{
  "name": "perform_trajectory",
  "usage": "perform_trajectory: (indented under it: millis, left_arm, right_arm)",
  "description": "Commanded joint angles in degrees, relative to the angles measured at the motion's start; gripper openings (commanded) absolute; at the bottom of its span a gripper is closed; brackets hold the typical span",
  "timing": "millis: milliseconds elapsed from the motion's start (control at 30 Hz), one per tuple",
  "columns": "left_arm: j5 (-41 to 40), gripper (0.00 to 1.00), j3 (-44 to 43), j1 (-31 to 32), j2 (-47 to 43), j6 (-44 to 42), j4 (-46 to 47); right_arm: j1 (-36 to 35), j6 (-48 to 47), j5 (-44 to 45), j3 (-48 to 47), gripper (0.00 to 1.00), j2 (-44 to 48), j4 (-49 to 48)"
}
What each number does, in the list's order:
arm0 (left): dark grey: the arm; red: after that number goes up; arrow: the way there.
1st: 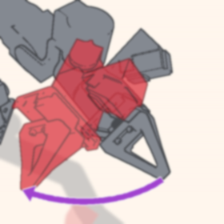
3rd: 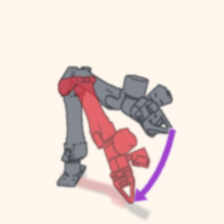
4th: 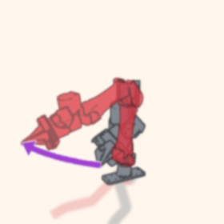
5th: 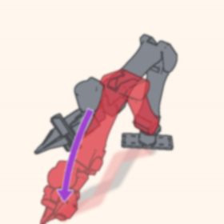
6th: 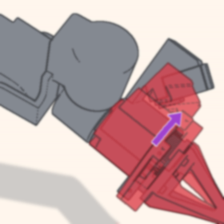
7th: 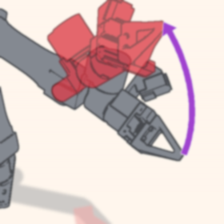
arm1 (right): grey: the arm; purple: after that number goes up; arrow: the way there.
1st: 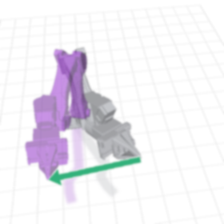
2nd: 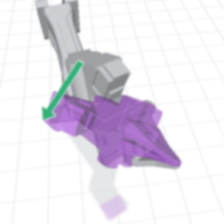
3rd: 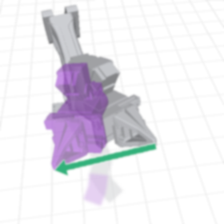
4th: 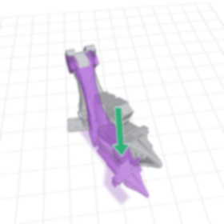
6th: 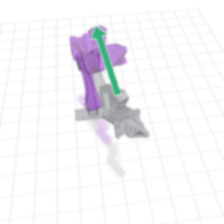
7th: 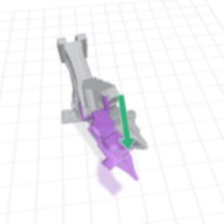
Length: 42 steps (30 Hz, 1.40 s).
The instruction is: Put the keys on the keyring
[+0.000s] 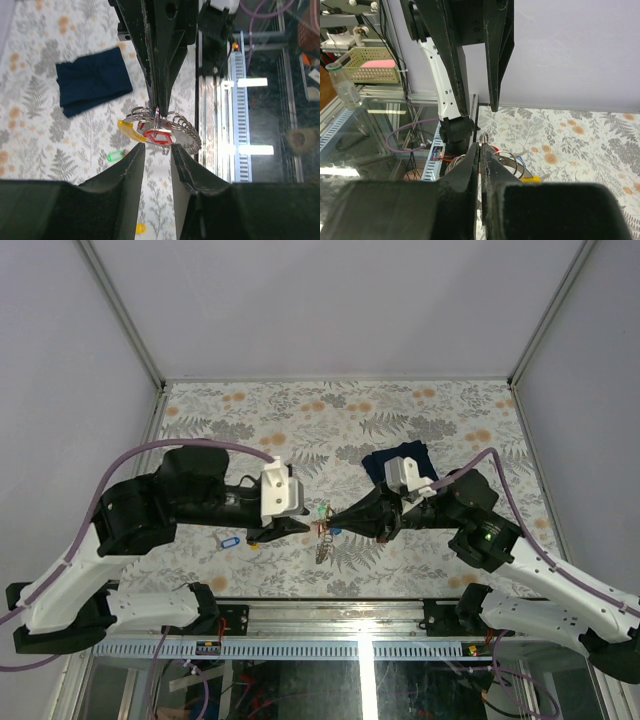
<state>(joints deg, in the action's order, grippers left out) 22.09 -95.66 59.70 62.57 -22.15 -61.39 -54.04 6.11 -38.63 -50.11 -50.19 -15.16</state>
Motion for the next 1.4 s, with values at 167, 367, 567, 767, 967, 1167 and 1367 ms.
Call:
perform_trajectory:
  millis: [167, 367, 567, 767, 967, 1167, 1367]
  left_arm:
    - [6.45, 0.34, 10.49, 0.39, -8.64, 1.69, 23.3]
    - [8.88, 0.36, 11.53, 0.36, -8.71, 1.23, 25.63]
    - [10.38, 0.35, 11.84, 0.37, -8.05, 0.75, 26.16]
    - [11.18, 0.36, 12.12, 0.44, -7.96, 0.58, 25.91]
    - [11.89, 0.35, 11.79, 0.4, -6.78, 0.37, 24.92]
    - [12.24, 0.3, 11.62, 0.41, -6.1, 0.24, 24.91]
    - [12.03, 0.16, 11.39, 0.41, -6.01, 0.09, 24.38]
  right_arm:
    - [0.03, 3.45, -3.87, -6.05, 0.0, 2.35, -4.95]
    - [0.05, 4.15, -5.26, -6.65, 0.0, 2.47, -5.49]
    - [0.03, 4.35, -5.36, -6.65, 0.0, 3.12, -5.98]
    - [0.08, 4.36, -5.1, -6.85, 0.0, 3.87, -5.93]
    - [0.07, 4.43, -5.29, -7.02, 0.0, 4.14, -6.39]
    - [0.02, 4.43, -5.27, -7.03, 0.0, 4.26, -6.46]
    - [0.05, 4.19, -4.89, -6.78, 0.0, 4.77, -6.54]
